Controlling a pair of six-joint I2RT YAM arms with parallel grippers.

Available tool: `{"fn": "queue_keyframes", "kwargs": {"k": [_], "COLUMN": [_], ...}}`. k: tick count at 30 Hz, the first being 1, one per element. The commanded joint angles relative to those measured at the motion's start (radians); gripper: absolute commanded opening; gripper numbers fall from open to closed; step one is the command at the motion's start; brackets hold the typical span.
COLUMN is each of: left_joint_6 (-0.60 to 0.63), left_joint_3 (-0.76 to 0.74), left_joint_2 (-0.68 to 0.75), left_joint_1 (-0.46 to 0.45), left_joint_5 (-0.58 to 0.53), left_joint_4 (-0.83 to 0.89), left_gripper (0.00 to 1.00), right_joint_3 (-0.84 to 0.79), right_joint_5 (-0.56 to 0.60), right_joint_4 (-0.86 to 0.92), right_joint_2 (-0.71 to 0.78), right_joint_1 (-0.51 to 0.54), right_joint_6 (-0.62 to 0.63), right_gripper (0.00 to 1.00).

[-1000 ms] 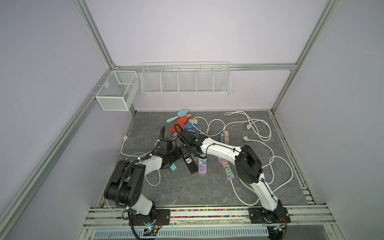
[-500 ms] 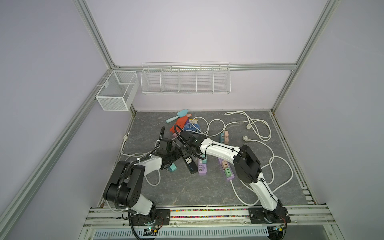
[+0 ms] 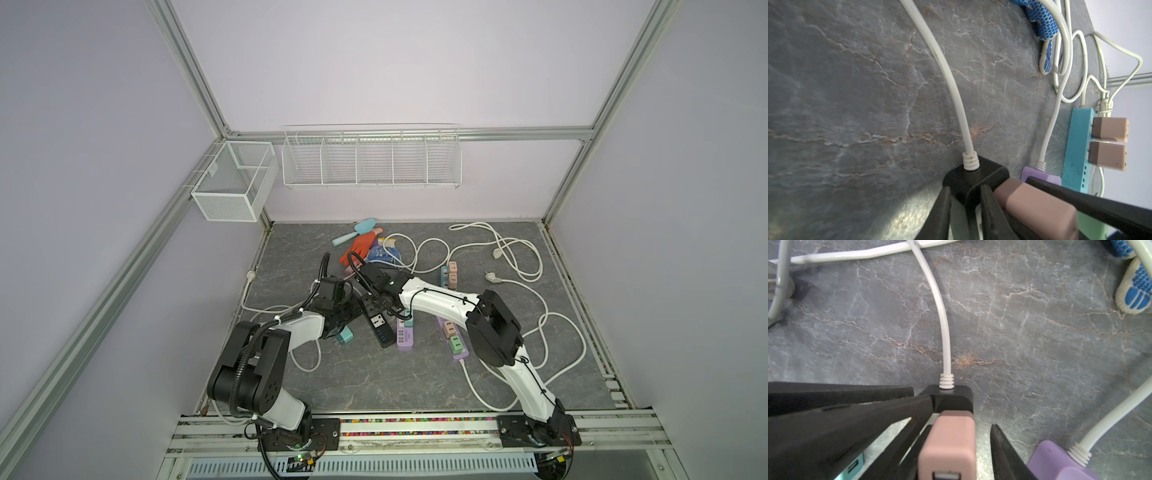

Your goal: Pull the plug off the socket

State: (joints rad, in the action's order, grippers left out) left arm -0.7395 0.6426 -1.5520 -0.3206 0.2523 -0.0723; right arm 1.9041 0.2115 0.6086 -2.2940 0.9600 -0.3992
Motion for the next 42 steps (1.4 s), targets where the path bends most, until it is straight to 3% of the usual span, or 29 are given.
{"fn": "queue_keyframes", "kwargs": {"k": [1,11,42], "left_joint_6": [-0.005,-0.007,0.003], "left_joint_3": [-0.036,-0.045,-0.021], "left_joint_2": [-0.024,-0.008,-0.056], "left_joint_1": [-0.003,-0.009,-0.041], "left_joint_5": [-0.017,-0.043,-0.095], "left_joint_4": [0.074,0.074,0.089], "left_gripper": [0.26,0.24,0.21], "right_joint_3": [-0.014,-0.010,-0.066], "right_joint_5": [0.004,0.019,0.028], "right_joint_4": [-0.002,-0.004,-0.069], "right_joint_2": [0.007,0.021,0.076], "right_joint_1": [0.005,0.005,0.029], "right_joint_6": [0.010,0.022,0.026], "right_gripper": [0.44,0.36,0.27]}}
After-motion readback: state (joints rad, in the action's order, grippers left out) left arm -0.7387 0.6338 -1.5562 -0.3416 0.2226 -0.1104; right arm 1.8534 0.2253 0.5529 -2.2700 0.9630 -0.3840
